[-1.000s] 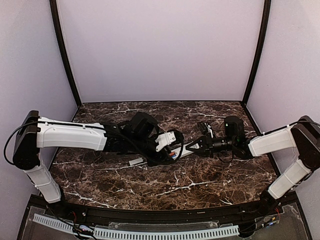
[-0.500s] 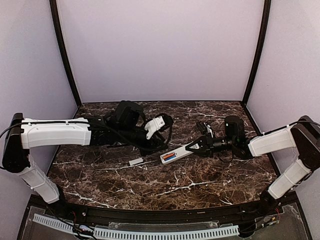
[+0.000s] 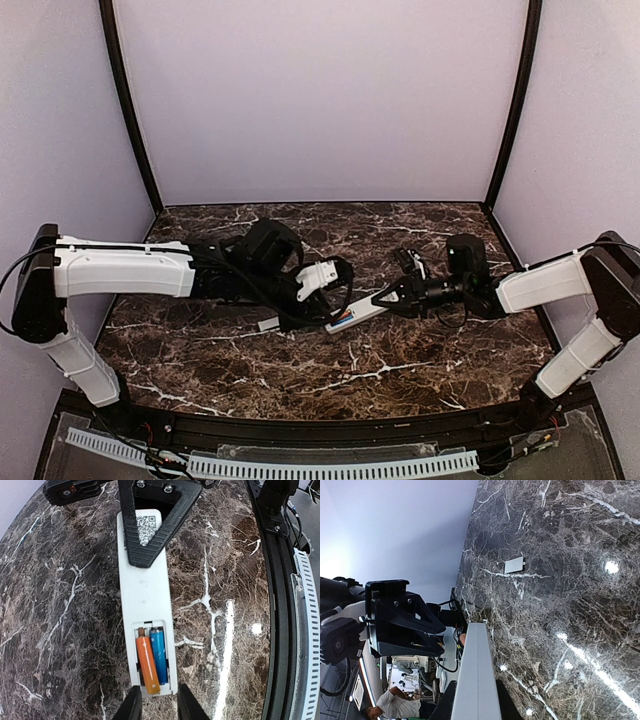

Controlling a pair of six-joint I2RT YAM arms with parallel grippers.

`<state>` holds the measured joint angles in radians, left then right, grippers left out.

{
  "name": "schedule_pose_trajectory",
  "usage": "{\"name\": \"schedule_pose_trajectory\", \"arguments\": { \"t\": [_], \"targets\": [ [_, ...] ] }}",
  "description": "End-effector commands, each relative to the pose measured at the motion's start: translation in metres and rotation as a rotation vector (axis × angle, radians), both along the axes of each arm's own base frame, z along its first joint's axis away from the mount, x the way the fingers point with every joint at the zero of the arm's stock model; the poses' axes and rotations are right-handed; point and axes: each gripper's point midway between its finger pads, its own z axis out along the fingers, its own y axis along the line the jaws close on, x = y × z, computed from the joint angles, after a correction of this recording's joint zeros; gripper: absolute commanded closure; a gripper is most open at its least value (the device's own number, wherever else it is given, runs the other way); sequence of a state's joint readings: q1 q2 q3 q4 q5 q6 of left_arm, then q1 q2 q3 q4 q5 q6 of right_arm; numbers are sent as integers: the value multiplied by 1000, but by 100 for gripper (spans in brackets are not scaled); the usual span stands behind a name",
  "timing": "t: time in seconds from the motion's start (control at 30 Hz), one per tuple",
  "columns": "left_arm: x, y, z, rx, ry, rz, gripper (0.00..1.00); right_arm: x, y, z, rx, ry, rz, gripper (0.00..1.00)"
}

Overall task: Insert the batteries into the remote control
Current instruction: Pick up the battery from the battery compartment.

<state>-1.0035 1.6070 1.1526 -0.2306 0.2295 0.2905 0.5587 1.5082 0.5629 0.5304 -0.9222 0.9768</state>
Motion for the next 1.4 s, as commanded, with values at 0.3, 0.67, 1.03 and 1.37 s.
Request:
{"name": "schedule_pose_trajectory", "arguments": {
  "t": [0.3,0.67,1.03,1.37],
  "targets": [
    [4,-15,-22,118,-25,-13,83,2,6,5,4,-30,13,100],
    [8,-10,-42,210,-27,0,93,2,5,6,4,-32,12,100],
    [5,2,-53,261,-26,3,90,5,3,8,-1,-34,3,100],
    [7,-5,-55,269,-34,2,84,6,4,8,-1,-38,6,100]
  ]
}}
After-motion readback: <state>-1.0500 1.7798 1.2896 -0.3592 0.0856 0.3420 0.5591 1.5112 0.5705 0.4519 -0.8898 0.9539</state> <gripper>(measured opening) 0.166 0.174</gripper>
